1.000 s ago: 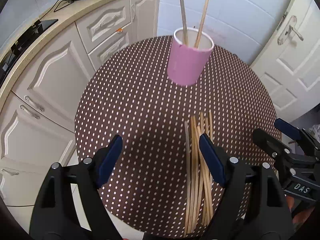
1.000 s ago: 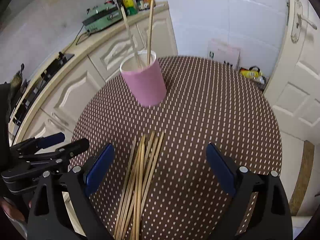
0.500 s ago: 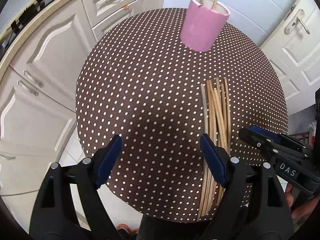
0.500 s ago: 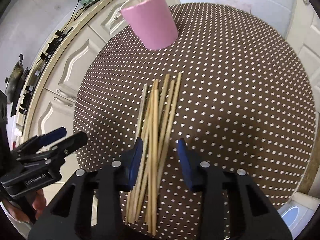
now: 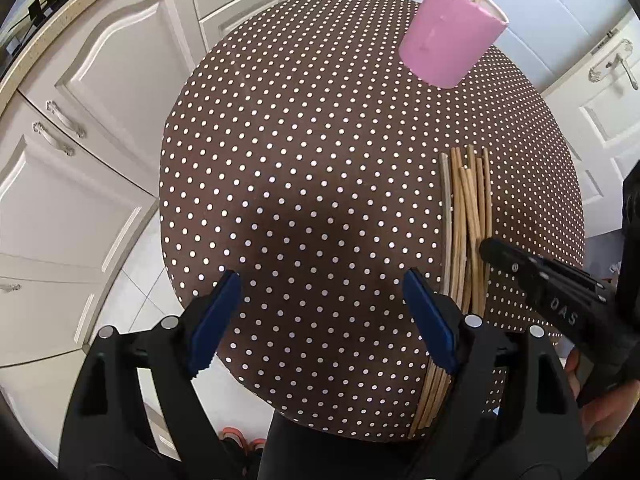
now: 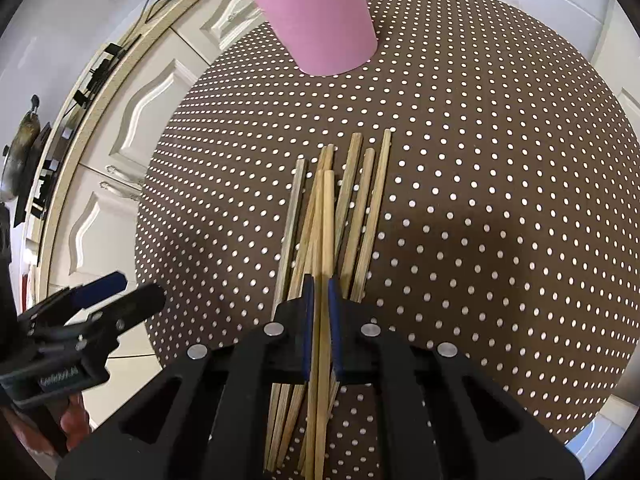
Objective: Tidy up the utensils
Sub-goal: 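Move both grippers back down to the chopstick pile, then grasp one chopstick with the right gripper while the left gripper approaches the pile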
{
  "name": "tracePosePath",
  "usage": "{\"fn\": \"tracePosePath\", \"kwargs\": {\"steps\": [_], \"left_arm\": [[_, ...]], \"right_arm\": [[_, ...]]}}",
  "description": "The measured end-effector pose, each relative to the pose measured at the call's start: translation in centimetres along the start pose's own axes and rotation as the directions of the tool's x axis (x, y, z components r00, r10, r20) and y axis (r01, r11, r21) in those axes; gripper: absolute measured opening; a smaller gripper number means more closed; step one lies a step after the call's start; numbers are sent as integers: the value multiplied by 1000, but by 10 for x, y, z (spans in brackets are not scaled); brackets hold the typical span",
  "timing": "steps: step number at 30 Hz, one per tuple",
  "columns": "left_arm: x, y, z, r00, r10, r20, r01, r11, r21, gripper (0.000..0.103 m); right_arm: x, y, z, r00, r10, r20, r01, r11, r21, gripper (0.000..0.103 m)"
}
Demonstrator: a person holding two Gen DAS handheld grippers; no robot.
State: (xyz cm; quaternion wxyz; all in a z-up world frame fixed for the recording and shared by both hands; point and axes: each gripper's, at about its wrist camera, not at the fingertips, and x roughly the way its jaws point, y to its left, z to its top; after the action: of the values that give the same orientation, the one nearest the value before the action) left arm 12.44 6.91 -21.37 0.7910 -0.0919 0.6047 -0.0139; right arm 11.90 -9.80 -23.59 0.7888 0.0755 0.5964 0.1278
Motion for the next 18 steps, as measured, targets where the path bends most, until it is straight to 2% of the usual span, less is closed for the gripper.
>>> {"fn": "tracePosePath", "kwargs": {"steps": [10, 18], "left_arm": [[9, 10, 2, 999, -7, -37, 6, 1000, -31, 81], [10, 6, 8, 999, -23, -37, 22, 999, -32, 81]], "right_arm": [[19, 15, 11, 998, -45, -50, 42, 997, -64, 7], [14, 5, 16, 999, -10, -52, 11, 1000, 9, 5]]}}
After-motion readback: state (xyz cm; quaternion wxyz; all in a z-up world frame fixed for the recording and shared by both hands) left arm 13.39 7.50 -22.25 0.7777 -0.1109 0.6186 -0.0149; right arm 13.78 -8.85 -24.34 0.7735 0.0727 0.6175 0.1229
